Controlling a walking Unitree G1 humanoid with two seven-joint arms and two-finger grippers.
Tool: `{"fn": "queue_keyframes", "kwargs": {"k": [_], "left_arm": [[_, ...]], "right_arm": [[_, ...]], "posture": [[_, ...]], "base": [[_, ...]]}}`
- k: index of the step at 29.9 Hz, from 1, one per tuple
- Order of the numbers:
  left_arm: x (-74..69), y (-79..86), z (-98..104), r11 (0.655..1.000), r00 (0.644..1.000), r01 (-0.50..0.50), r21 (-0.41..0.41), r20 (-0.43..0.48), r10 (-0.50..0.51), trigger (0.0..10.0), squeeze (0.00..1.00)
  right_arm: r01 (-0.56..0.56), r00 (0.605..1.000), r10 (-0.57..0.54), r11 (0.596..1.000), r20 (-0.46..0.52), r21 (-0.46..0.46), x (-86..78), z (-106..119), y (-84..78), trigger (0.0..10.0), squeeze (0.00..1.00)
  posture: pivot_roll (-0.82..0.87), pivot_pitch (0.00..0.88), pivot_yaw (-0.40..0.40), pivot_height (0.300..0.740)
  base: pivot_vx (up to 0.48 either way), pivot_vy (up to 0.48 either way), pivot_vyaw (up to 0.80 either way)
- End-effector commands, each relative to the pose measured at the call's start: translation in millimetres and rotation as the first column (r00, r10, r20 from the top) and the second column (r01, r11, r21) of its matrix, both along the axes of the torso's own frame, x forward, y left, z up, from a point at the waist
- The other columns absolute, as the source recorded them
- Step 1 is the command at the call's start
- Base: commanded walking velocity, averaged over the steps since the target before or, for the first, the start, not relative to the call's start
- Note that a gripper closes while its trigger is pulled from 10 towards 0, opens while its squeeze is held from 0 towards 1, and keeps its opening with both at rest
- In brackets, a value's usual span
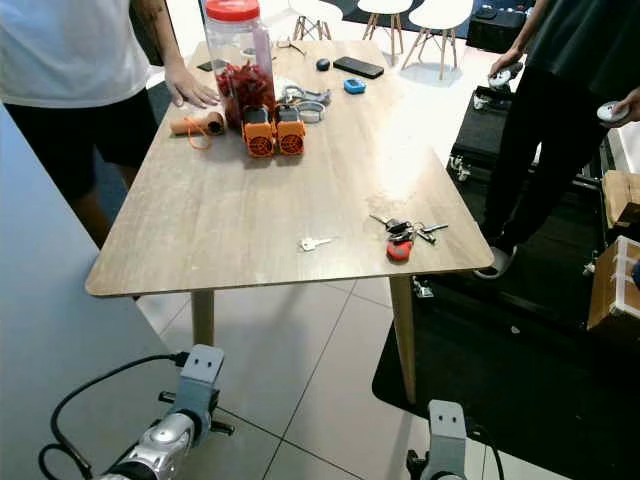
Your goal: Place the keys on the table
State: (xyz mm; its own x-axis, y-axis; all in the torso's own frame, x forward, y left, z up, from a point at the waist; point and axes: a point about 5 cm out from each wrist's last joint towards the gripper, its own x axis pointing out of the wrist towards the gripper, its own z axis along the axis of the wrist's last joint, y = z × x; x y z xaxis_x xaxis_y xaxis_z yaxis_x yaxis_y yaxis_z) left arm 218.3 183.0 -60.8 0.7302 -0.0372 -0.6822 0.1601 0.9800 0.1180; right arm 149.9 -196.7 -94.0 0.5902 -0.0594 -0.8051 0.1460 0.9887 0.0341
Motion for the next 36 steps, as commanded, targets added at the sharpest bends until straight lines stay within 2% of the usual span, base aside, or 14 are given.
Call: {"fn": "queue_keyframes", "kwargs": {"k": [1, 11, 16, 28, 36], "left_arm": [[-6.6, 3.3, -4, 1.0, 1.0, 0.002, 0.006, -0.029, -0.002, 10.0, 0.0], [-5.2, 4.9, -3, 1.0, 0.999, 0.017, 0.009, -0.034, -0.016, 10.0, 0.0], [-2.8, 4.2, -2, 1.0, 0.999, 0.019, 0.007, -0.028, -0.019, 10.0, 0.0], [-0.7, 3.8, -1, 0.998, 0.998, 0.053, 0.027, -0.029, -0.052, 10.0, 0.0], [-7.3, 4.5, -4, 1.0, 1.0, 0.019, 0.023, -0.023, -0.019, 10.0, 0.0]], "right_arm": [[0.014, 1.0, -0.014, 1.0, 0.001, 0.001, -2.9, -1, 0.8, 10.0, 0.0], [0.029, 0.999, -0.028, 0.999, -0.019, 0.042, -10.8, -5, 12.3, 10.0, 0.0], [0.026, 1.0, -0.026, 0.997, 0.008, 0.079, -10.2, -5, 16.6, 10.0, 0.0], [-0.01, 1.0, 0.01, 0.998, -0.001, 0.058, -5.7, -4, 17.9, 10.0, 0.0], [-0.061, 0.998, 0.063, 0.997, -0.022, 0.051, -6.2, -5, 20.1, 10.0, 0.0]], "posture": [[0.05, 0.018, 0.019, 0.74], [0.04, 0.011, 0.028, 0.74], [0.05, 0.003, 0.02, 0.74], [0.06, 0.01, 0.028, 0.74], [0.09, 0.032, -0.025, 0.74]], "base": [[0.0, 0.0, 0.0], [0.0, 0.0, 0.0], [0.0, 0.0, 0.0], [0.0, 0.0, 0.0], [0.0, 0.0, 0.0]]}}
